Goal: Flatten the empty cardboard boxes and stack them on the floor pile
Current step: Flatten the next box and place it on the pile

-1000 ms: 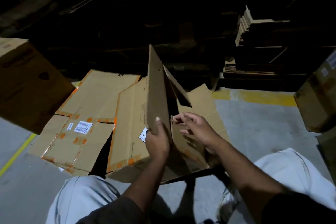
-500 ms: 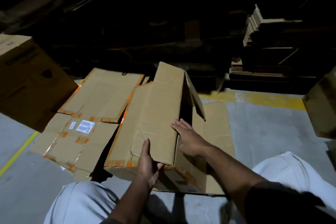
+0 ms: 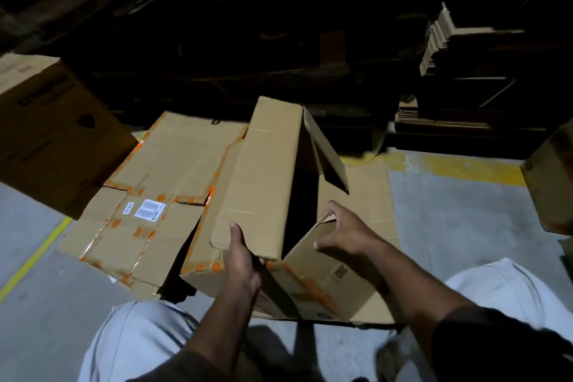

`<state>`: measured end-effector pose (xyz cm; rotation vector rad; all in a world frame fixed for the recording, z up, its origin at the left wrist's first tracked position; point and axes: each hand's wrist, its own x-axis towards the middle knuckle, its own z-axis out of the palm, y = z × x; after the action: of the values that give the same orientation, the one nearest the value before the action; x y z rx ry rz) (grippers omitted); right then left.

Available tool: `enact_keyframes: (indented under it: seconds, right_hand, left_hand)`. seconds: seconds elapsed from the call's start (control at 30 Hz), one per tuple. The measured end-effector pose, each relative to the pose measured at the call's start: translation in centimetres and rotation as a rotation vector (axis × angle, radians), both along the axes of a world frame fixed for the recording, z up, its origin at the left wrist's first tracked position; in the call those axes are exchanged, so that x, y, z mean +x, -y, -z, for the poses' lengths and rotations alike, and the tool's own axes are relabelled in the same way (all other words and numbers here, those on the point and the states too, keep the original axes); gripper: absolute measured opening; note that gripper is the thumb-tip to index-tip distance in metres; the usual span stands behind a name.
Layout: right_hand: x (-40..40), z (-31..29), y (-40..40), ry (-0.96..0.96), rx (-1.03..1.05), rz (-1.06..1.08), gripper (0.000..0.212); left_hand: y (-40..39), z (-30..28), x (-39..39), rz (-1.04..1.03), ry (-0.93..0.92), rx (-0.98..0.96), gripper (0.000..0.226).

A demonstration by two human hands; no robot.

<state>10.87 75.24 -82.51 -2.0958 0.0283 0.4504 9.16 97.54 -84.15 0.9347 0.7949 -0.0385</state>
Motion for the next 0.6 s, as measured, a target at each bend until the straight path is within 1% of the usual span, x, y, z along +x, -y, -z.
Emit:
enact_keyframes:
  seconds: [0.07, 0.13, 0.17, 0.27, 0.3, 0.33, 0.4, 0.47, 0.5, 0.53, 0.6]
  right_hand:
    - [-0.5, -1.4, 0.6, 0.040, 0.021, -0.044, 0.042]
    - [-1.3, -2.7, 0.9, 0.033, 0.059, -0.123, 0.040]
    - [-1.8, -3.1, 0.9, -0.005, 0.094, -0.169, 0.039]
    - [-4.0, -4.6, 0.1, -0.240, 0.279, -0.291, 0.040]
    - [-4.6, -4.7, -0.5, -0.296, 0.310, -0.317, 0.039]
    - [-5.1, -4.5, -1.2, -0.310, 0.298, -0.349, 0.037]
    - [-5.9, -3.3, -2.9, -0.228, 0.172, -0.387, 0.032]
    - [-6.2, -1.7, -4.4, -0.138, 0.096, -0.282, 0.028]
    - [-6.2, -0.8, -4.9, -0.096, 0.068, -0.199, 0.034]
    - [-6.2, -0.2, -5.5, -0.045, 0.004, -0.122, 0.048]
    - [-5.7, 1.0, -6.2, 0.023, -0.140, -0.016, 0.092]
  left_hand:
    - [-0.3, -0.6, 1.9, -0.037, 0.003, 0.010, 0.055]
    - [-0.1, -1.1, 3.6, -0.061, 0.005, 0.004, 0.053]
    - [0.2, -1.3, 4.2, -0.062, 0.003, -0.002, 0.052]
    - [0.9, -0.9, 4.8, -0.069, -0.001, -0.008, 0.056]
    - [1.1, -0.7, 4.7, -0.079, -0.004, -0.017, 0.055]
    - [1.3, -0.4, 4.6, -0.093, -0.006, -0.036, 0.053]
    - [1.7, 0.0, 4.3, -0.110, -0.006, -0.074, 0.049]
    - [2.0, 0.2, 4.0, -0.124, -0.019, -0.089, 0.045]
    - [2.3, 0.3, 3.9, -0.132, -0.021, -0.099, 0.045]
    - [2.8, 0.5, 3.8, -0.140, -0.022, -0.114, 0.047]
    - [3.7, 0.6, 3.9, -0.159, -0.028, -0.156, 0.049]
